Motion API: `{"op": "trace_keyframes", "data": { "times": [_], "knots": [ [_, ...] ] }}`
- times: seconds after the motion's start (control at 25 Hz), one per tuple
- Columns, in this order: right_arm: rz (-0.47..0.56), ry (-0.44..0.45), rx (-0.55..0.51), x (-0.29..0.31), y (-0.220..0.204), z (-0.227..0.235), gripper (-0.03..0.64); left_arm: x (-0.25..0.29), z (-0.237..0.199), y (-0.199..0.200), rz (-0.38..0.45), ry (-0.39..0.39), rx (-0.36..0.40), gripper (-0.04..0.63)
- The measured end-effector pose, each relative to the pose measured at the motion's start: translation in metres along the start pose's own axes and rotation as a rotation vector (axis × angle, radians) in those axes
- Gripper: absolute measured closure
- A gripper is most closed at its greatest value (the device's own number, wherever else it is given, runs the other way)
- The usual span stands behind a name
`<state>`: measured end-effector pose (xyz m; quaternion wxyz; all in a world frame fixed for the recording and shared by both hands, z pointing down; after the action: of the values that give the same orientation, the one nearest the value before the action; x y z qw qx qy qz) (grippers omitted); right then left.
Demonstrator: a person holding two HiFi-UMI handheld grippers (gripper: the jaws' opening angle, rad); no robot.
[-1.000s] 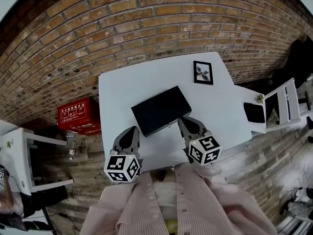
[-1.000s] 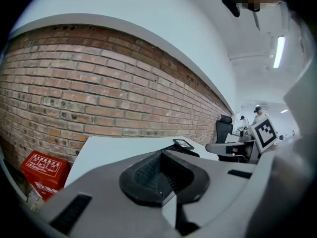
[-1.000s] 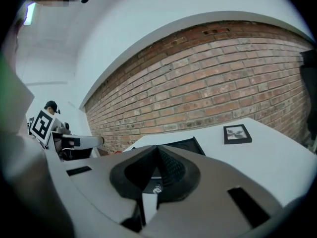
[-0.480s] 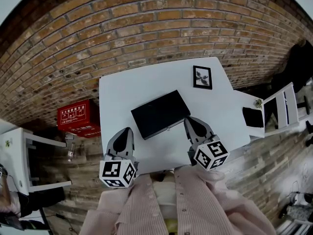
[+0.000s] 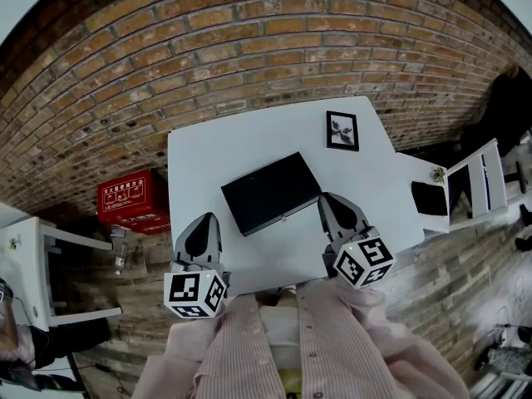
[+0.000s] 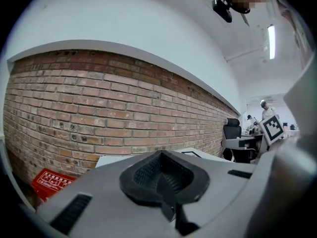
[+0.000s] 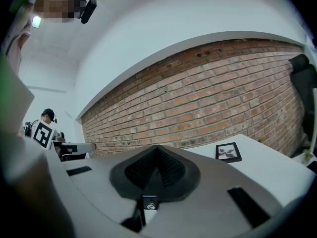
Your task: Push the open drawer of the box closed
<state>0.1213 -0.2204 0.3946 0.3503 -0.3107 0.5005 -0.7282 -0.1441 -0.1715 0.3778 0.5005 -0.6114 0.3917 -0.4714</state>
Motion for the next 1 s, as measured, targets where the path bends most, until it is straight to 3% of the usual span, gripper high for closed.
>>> {"op": "trace_keyframes", "data": {
  "times": [1.0],
  "knots": [
    [-0.016, -0.011, -0.026, -0.001, -0.007, -0.001, 0.614, -0.004, -0.003, -0.012, -0.038, 0.014, 0.031, 0.6]
  ]
}}
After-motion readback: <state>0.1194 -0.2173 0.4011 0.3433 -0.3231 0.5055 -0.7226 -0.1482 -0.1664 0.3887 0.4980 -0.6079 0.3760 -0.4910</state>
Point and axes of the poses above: the fingertips, and each gripper's own axes: x forward along the fingers, z to its right, y out of its top, the point moved 4 cm from there along -x, backward along the fingers, and after that the axes turned 3 degrees about x, right-handed, at the moved point
